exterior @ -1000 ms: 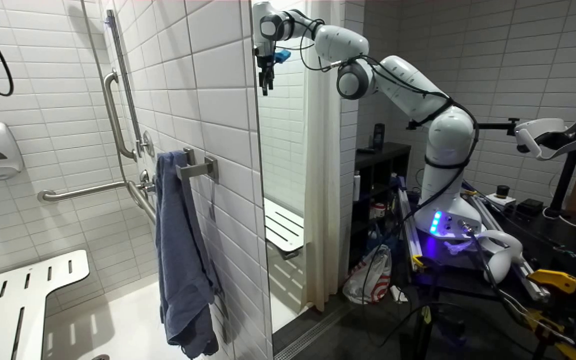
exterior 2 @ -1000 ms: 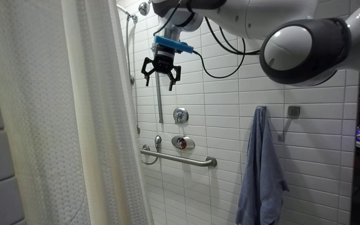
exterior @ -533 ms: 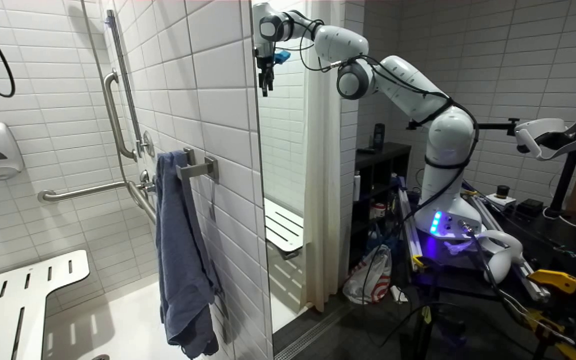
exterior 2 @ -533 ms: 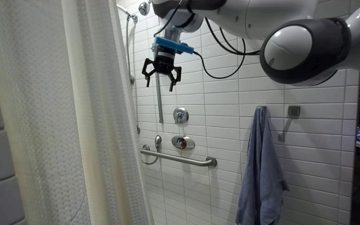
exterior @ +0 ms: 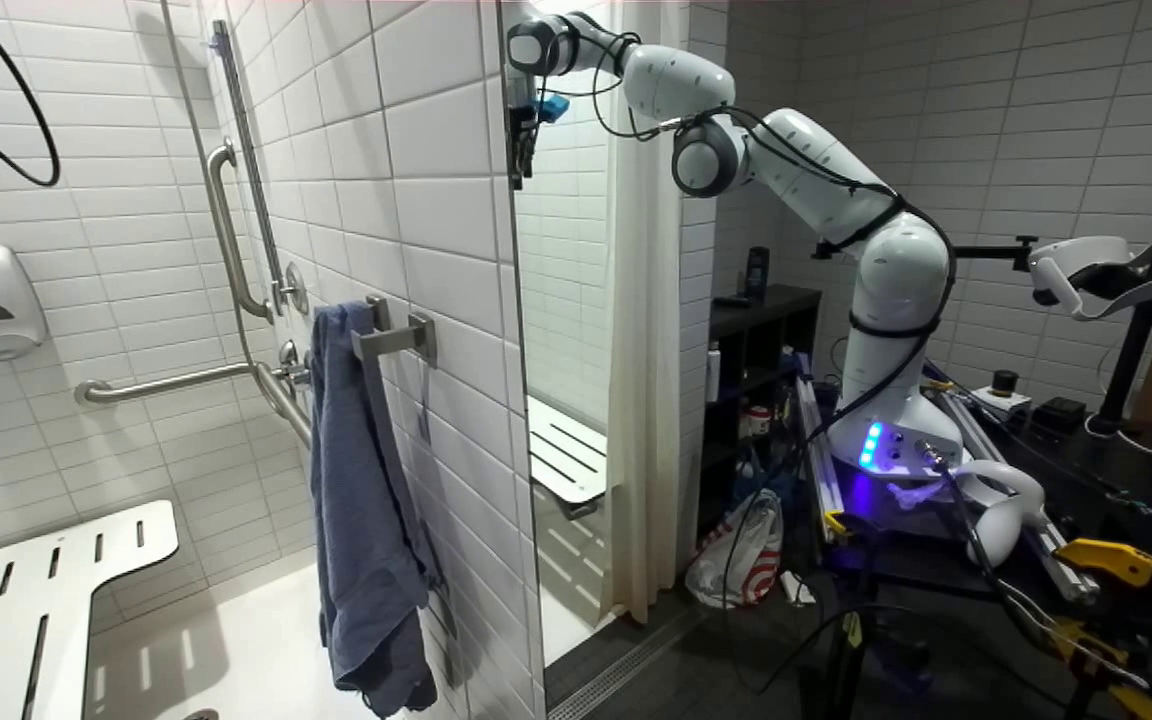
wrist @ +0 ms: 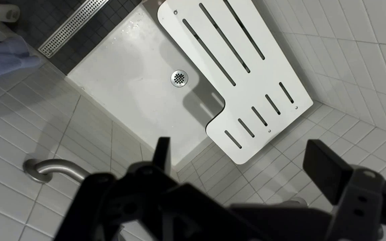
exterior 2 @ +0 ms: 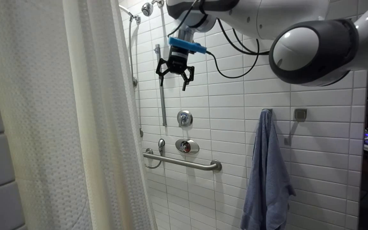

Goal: Open the shower curtain

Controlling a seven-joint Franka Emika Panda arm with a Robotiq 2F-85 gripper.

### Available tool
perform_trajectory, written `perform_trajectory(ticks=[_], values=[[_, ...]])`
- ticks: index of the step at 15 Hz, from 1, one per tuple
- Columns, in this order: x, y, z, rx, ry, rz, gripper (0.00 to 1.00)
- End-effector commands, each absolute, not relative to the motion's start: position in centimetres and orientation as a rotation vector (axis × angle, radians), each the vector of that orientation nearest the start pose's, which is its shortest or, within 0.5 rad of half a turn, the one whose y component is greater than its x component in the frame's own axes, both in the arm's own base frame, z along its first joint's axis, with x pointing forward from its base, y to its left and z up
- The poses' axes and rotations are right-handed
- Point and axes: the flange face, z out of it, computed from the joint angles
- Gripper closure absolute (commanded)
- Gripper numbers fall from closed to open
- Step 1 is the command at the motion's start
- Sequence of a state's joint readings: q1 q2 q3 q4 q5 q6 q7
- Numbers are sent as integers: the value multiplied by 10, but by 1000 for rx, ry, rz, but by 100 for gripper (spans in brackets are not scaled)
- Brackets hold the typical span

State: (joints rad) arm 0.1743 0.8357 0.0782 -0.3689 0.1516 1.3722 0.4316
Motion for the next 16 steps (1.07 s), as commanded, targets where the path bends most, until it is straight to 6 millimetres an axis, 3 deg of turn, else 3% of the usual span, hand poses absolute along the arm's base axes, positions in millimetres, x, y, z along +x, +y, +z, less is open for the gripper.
perform_trajectory(ticks=[1,10,16], values=[[694,146,634,-2891,313,-155,0],[665,103,667,-2901,552,-48,0],[662,81,659,-2831,675,99,0]])
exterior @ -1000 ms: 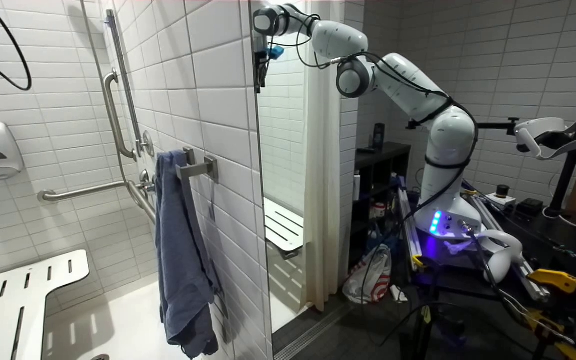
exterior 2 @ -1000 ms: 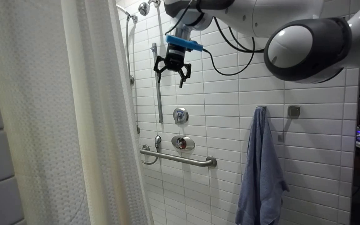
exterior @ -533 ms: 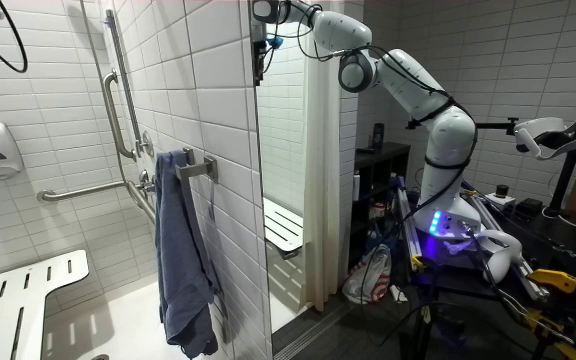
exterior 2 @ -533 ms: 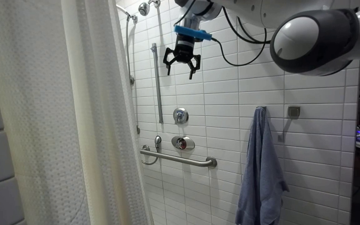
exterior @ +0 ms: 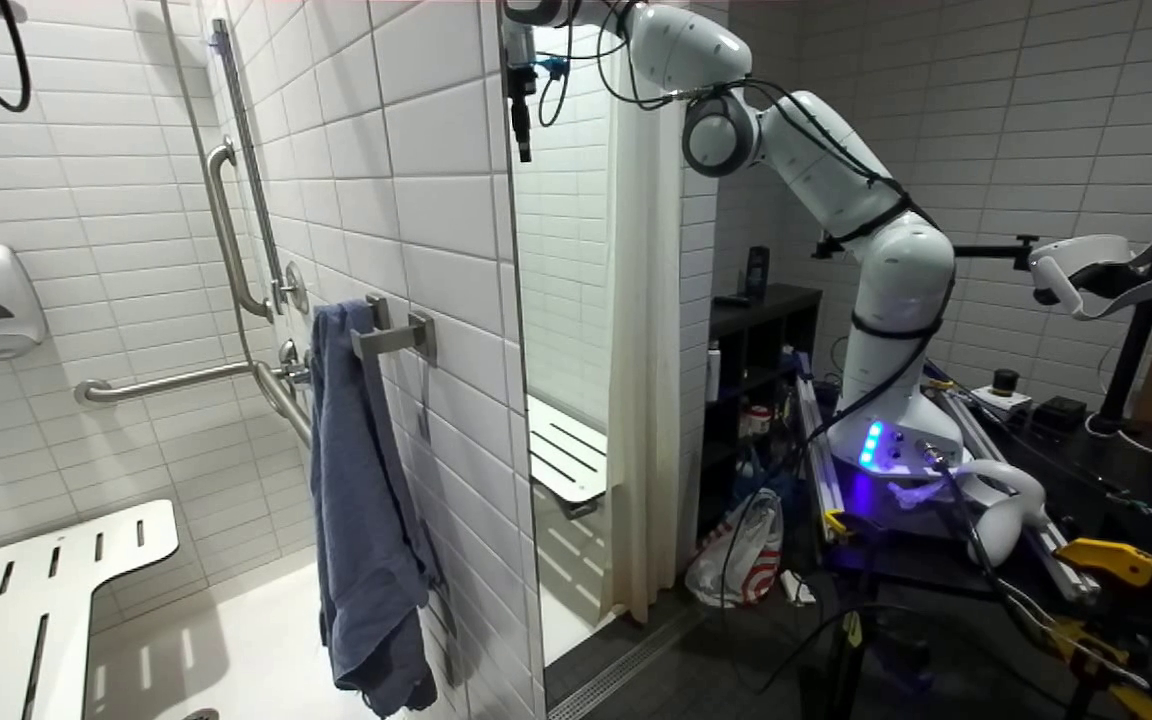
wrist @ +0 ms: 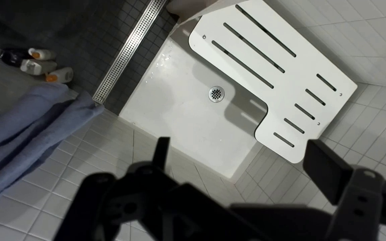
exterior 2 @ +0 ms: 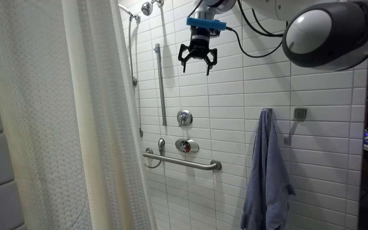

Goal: Open the shower curtain

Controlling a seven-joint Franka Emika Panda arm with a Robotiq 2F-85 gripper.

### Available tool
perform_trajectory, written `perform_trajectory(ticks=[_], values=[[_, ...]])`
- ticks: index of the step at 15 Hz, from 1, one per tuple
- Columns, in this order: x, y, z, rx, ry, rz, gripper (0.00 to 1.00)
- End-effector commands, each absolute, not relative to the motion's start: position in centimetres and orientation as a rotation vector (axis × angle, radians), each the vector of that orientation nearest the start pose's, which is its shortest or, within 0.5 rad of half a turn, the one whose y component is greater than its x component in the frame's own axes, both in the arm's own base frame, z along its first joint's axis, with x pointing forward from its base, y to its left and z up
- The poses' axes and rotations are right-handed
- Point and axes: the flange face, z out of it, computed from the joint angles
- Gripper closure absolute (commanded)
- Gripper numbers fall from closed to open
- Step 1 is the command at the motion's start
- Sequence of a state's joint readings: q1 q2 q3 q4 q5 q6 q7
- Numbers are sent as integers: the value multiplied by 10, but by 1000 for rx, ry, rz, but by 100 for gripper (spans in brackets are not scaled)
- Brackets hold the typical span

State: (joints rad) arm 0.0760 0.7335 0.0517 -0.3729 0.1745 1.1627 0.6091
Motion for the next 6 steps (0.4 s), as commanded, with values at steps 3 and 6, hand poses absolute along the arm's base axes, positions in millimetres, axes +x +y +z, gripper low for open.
perform_trajectory(ticks=[3,6], values=[[660,70,660,-2760,711,165,0],[663,69,657,-2784,693,138,0]])
